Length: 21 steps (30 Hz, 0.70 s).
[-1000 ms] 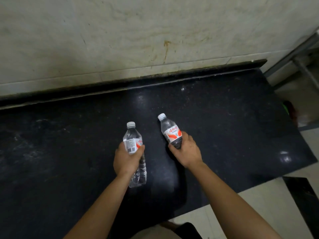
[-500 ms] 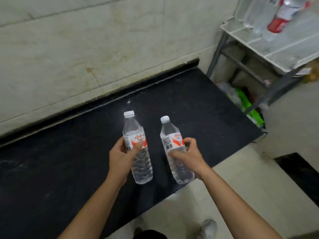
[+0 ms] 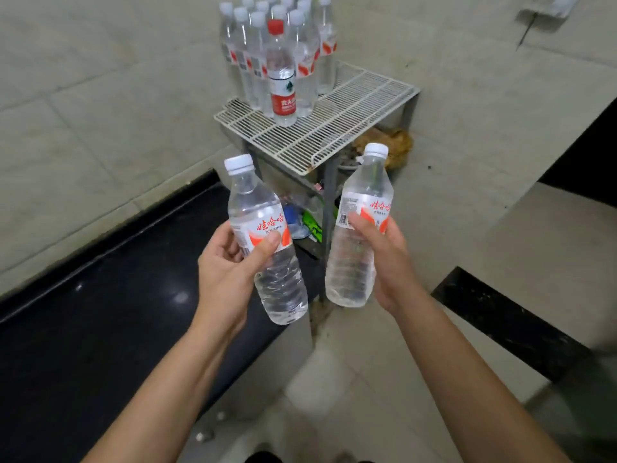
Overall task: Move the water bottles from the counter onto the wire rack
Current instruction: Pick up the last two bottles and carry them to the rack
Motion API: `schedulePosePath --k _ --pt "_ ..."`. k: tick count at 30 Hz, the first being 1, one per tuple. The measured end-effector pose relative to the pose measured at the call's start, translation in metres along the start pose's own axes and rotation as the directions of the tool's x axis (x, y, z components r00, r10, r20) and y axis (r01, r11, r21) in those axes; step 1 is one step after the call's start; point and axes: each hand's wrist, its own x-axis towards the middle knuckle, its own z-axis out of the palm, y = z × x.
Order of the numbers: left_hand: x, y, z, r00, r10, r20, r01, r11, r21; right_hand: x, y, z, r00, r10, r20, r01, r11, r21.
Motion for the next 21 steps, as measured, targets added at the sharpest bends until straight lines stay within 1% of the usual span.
schedulePosePath --k 1,4,8,10,13,15,21 --pt "0.009 0.005 0.012 1.0 0.023 0.018 -0.023 1.0 0.009 0.009 -0.012 -0.006 1.0 -0.005 -0.003 0.005 0.999 0.034" --pt "0.039 0.015 0.039 0.994 0.105 0.034 -0.105 0.994 0.017 0.04 -0.036 -0.016 0.998 -0.059 -0.036 0.06 0.998 0.022" --pt "0.097 0.014 0.07 0.981 0.187 0.046 -0.186 0.982 -0.028 0.092 -0.058 -0.024 0.991 -0.131 -0.015 0.132 0.99 0.055" --pt "0.133 0.007 0.084 0.979 0.201 0.046 -0.197 0.977 -0.084 0.122 -0.07 -0.027 0.985 -0.175 0.001 0.175 0.984 0.041" --pt "0.189 0.001 0.112 0.98 0.199 0.016 -0.194 0.97 -0.149 0.175 -0.09 -0.024 0.978 -0.21 0.003 0.21 0.977 -0.033" --pt "0.225 0.0 0.129 0.979 0.202 0.016 -0.199 0.971 -0.131 0.21 -0.104 -0.019 0.97 -0.242 0.0 0.241 0.968 -0.071" --pt "0.31 0.002 0.165 0.973 0.201 0.114 -0.193 0.978 -0.074 0.294 -0.132 -0.017 0.947 -0.319 0.035 0.321 0.941 -0.112"
